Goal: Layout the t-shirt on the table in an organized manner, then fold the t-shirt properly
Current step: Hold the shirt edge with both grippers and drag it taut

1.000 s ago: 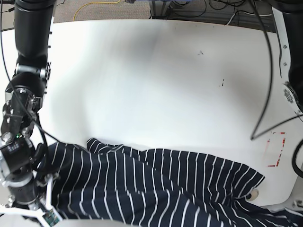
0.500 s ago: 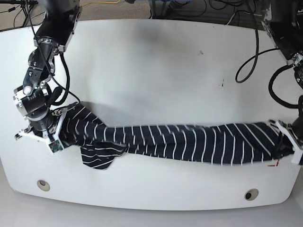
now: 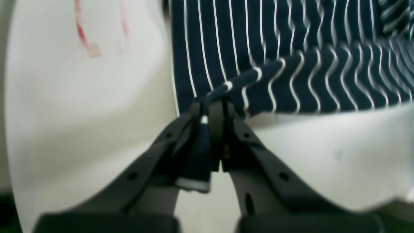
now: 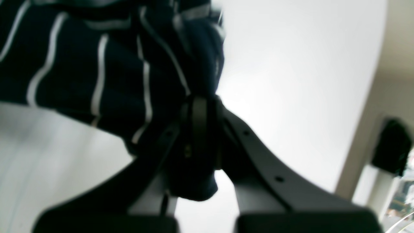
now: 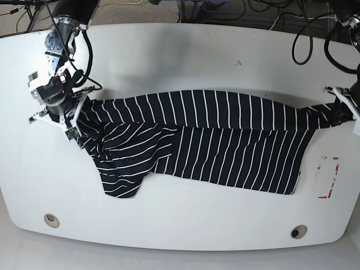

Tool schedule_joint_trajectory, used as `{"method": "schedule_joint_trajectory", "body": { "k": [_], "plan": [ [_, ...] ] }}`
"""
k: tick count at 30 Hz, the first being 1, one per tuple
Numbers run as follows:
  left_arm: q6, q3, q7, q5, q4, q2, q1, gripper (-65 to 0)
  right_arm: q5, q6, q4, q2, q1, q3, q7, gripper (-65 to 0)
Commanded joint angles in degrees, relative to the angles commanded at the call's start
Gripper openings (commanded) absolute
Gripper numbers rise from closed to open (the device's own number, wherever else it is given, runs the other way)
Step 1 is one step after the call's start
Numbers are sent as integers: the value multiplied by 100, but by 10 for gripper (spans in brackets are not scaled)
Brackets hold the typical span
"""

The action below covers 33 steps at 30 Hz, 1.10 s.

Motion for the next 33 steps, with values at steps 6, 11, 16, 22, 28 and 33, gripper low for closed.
{"method": "schedule_joint_trajectory", "body": {
  "k": [6,11,16,22,28,33],
  "plan": [
    [0,-18,0,114,-9,26,554,-650,0,0,-9,-9,-484,35,0,-648],
    [-9,158,-9,677,-44,44,589,-650,-26,0,-18,-211,-747,44,79,-647],
    [-158,334,-18,1222,-229,44,554,-650,-35,0,-26,-246,-1002,44,149,-645],
    [-668,422,-26,1741,-475,44,281,-650,-35,0,-35,-273,-1204,44,149,-644],
    [-787,448,-26,2251,-492,44,255,-650,-35,0,-62,-281,-1310,44,149,-633],
    [-787,457,-26,2338,-501,44,255,-650,-35,0,-88,-281,-1345,53,149,-457]
  ]
}}
